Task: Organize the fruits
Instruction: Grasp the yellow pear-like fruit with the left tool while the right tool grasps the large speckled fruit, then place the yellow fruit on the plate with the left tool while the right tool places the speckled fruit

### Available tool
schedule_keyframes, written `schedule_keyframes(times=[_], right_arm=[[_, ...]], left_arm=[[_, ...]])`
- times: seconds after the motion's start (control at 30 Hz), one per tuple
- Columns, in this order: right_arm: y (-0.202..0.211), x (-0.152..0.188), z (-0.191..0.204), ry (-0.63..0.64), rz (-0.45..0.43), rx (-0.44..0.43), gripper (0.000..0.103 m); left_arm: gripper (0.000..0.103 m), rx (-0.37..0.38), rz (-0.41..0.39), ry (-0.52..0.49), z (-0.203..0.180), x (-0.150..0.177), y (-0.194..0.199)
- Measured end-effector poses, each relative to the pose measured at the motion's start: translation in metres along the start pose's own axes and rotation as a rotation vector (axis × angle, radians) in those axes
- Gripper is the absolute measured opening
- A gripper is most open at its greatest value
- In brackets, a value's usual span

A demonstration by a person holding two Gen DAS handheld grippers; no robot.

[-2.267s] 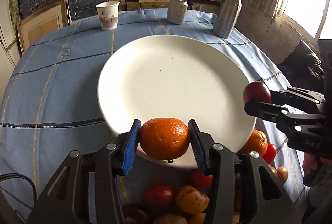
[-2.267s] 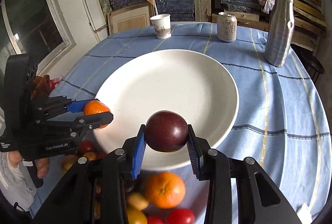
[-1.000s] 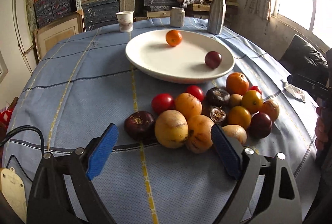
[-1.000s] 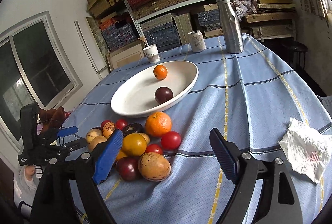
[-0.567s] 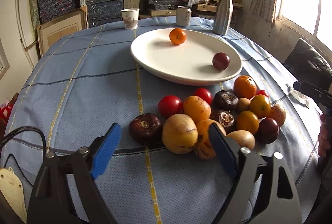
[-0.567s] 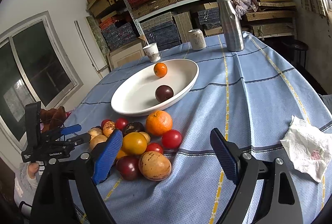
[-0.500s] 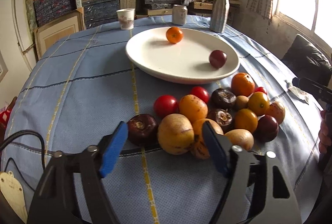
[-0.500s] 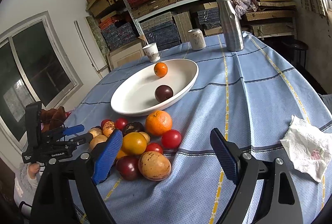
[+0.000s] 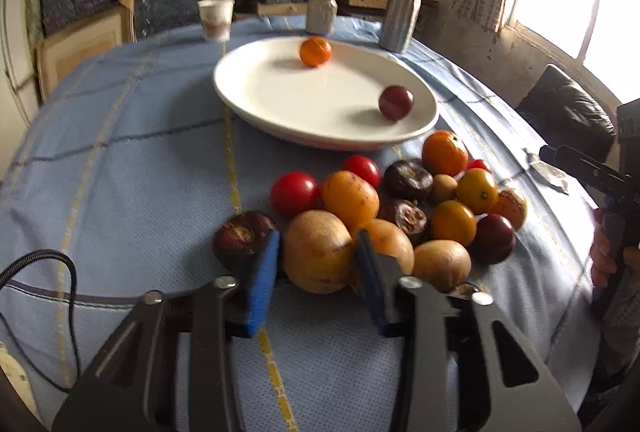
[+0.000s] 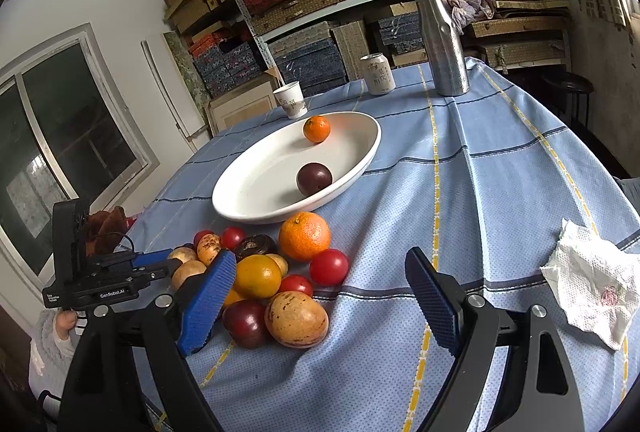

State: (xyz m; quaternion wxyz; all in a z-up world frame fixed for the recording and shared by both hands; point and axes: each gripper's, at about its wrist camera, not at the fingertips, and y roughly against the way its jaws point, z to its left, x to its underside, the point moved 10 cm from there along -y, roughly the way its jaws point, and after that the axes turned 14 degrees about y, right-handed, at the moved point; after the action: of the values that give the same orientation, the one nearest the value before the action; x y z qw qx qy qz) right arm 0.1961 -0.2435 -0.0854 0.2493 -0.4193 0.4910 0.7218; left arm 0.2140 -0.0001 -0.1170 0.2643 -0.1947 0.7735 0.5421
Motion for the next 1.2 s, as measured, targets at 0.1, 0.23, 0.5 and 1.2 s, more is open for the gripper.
schedule_keyframes(times=[0.1, 0.23, 0.5, 1.2], right_arm=[[0.000, 0.000, 0.000, -0.001, 0.000, 0.000, 0.087], [0.000, 0.001, 0.000, -0.001, 0.003, -0.001, 0.087], [-0.004, 0.007, 0.004, 0.009, 0.025, -0.009, 0.087], [-0.043, 0.043, 0.033, 0.023, 0.259, -0.129, 0.047]], left_arm=[[0.037, -0.028, -0.010, -0.046, -0.004, 0.002, -0.001], [0.038, -0.044, -0.009, -0.052, -0.002, -0.003, -0.008], [0.037, -0.038, -0.019, -0.028, 0.000, -0.001, -0.001], [0.037, -0.008, -0.102, 0.014, 0.002, -0.007, 0.031]])
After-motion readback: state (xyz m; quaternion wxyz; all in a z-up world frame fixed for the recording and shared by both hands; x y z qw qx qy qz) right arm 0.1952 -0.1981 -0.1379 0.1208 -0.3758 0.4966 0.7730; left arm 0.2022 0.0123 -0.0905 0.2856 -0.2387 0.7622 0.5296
